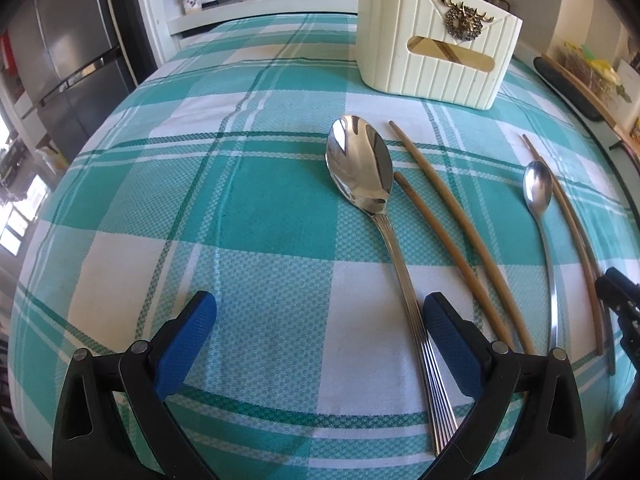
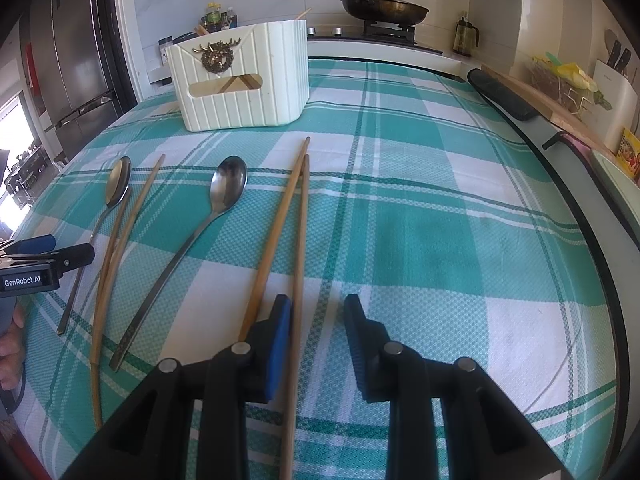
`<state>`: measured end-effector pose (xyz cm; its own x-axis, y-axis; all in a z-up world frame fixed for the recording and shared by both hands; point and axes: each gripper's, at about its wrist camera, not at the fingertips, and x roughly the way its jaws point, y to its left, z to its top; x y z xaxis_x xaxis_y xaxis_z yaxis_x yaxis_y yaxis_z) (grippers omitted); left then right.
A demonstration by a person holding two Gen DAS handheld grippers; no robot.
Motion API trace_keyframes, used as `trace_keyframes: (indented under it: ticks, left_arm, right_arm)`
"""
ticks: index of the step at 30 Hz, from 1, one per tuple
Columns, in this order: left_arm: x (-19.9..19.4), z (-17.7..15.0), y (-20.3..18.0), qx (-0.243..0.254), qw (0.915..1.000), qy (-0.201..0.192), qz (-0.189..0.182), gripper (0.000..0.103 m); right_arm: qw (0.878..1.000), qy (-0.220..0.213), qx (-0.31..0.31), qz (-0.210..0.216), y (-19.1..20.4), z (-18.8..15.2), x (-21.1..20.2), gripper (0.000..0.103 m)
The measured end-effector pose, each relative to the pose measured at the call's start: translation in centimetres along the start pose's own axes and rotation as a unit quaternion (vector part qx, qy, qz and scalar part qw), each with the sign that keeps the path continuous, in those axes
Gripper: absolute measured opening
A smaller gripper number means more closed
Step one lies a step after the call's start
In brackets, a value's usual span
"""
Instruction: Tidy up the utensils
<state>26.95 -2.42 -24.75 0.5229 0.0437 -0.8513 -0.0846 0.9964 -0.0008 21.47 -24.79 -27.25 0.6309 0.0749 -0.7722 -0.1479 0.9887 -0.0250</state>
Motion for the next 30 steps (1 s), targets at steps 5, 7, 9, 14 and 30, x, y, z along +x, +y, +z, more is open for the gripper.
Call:
trace_keyframes:
  ticks: [5, 7, 9, 14, 30]
  left_arm:
    - [-0.05, -0.05, -0.01, 0.001, 1.0, -0.002, 0.0, 0.103]
    - [-0.04, -0.05, -0.02, 0.001, 1.0, -0.002, 0.0, 0.103]
    - [-0.04, -0.05, -0.03, 0.0, 1.0, -0.004, 0.0, 0.103]
    - [-0.18, -0.15, -0.07, 0.004, 1.0, -0.005, -0.002, 0.103]
    - [-0.22, -0.17, -0.1, 0.007, 0.9999, -0.007, -0.003, 0.103]
  right_arm:
    - [1.0, 0.0, -0.001, -0.001, 0.02, 0.0, 0.02, 0.028]
    - [1.0, -0.001, -0.001, -0.001, 0.0, 0.0, 0.03, 0.028]
    - [1.0, -0.001, 0.0, 0.0, -0.01, 0.0, 0.04, 0.028]
    - [1.0, -0.001, 0.0, -0.001, 0.05, -0.03, 0.06, 0.028]
    - [1.0, -0.002, 0.0, -0.001, 0.08, -0.1, 0.14, 0.028]
